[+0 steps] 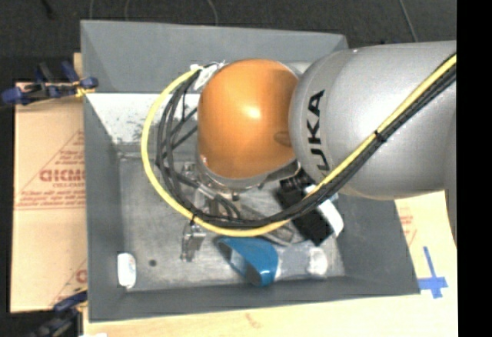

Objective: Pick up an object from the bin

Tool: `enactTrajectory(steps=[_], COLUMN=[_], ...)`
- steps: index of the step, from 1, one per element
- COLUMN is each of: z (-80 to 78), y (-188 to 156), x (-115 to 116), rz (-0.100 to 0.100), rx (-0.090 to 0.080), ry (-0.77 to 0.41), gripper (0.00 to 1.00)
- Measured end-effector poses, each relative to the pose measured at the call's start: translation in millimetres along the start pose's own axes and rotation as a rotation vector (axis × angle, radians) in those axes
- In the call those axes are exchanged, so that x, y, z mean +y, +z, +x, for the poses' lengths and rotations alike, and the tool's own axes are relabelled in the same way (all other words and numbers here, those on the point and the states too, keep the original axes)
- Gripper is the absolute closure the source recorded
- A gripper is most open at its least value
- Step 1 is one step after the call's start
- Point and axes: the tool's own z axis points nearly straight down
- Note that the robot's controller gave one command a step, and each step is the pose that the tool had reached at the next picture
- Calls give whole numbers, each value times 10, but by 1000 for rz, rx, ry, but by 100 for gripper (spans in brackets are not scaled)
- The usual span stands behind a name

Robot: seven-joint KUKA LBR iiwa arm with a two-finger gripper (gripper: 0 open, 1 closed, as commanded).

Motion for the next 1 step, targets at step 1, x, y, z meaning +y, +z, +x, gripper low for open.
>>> enactTrajectory(steps=[1], z=[-250], y=[390], x=[-700], rz=[1], rx=[-2], ry=[-40], gripper=[0])
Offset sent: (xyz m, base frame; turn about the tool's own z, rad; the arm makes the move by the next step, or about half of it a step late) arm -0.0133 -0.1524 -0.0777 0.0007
